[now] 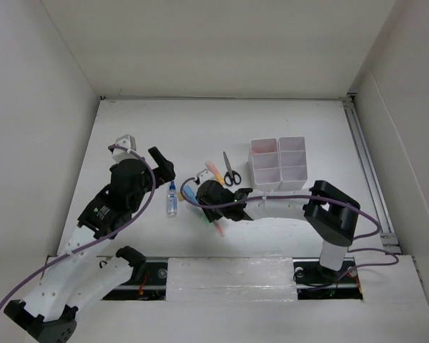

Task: Sort the stationery into containers
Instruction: Pick up the pen from the center of the board, then place the pen in the storage box.

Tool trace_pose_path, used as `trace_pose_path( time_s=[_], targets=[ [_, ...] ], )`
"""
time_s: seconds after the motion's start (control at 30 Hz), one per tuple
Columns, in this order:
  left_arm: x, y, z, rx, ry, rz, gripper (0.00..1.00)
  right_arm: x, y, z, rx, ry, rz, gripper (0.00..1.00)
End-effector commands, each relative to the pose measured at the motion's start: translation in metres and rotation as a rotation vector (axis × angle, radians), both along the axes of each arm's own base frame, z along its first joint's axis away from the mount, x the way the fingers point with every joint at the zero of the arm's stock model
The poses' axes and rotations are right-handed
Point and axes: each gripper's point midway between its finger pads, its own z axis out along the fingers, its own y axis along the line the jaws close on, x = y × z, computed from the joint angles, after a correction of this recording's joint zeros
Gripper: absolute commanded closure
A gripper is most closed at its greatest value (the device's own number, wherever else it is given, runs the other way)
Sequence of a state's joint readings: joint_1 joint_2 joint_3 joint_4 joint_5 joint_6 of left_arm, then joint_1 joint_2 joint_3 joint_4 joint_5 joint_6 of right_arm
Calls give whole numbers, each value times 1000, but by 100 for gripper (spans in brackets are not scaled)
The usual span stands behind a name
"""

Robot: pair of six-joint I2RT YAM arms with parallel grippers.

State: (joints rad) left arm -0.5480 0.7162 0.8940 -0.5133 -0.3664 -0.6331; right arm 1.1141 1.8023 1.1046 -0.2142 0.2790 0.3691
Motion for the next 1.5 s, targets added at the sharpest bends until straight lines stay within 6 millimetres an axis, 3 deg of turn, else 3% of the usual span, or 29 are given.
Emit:
trace_pose_path(
  time_s=[0.0, 0.37, 0.47, 0.7, 0.8, 0.93, 1.0, 1.07, 1.13, 1.17, 1.2, 1.23, 1.33, 1.37, 1.4, 1.47],
  targets=[
    [2, -2, 16, -20, -50, -8, 0, 4, 18, 7, 36, -13, 17, 54],
    [1, -1, 19, -25, -58, -8, 0, -1, 14, -7, -26, 24, 34, 57],
    [0, 0, 21, -30, -66, -8, 0, -9, 6, -14, -63, 48, 36, 66],
    [-2, 0, 23, -35, -73, -8, 0, -15, -10, -24, -120, 68, 31, 100],
    [-2, 0, 23, -35, -73, -8, 0, -16, -9, -19, -109, 59, 54, 100],
    [-2, 0, 23, -35, -73, -8, 0, -2, -2, 15, -33, -14, 49, 100],
    [-2, 0, 23, -35, -73, -8, 0, 12, 8, 56, 65, -107, 76, 100],
    [-2, 0, 23, -35, -73, -8, 0, 32, 0, 79, 128, -162, 86, 100],
    [-2, 0, 23, -35, -73, -8, 0, 51, -1, 128, 271, -268, 210, 100],
    [-2, 0, 23, -35, -73, -8, 0, 49, -4, 136, 304, -288, 284, 100],
    [-2, -1, 23, -38, -72, -17, 0, 48, -8, 165, 340, -381, 394, 100],
    [-3, 0, 25, -43, -79, -17, 0, 48, -9, 180, 380, -420, 451, 100],
    [-2, -1, 27, -39, -88, -20, 0, 69, -26, 219, 402, -535, 506, 100],
    [-2, -1, 27, -39, -88, -20, 0, 81, -39, 222, 381, -537, 496, 100],
    [-2, -1, 27, -39, -88, -20, 0, 90, -44, 241, 384, -580, 496, 100],
    [-2, -1, 27, -39, -88, -20, 0, 107, -58, 251, 347, -635, 521, 100]
  ],
)
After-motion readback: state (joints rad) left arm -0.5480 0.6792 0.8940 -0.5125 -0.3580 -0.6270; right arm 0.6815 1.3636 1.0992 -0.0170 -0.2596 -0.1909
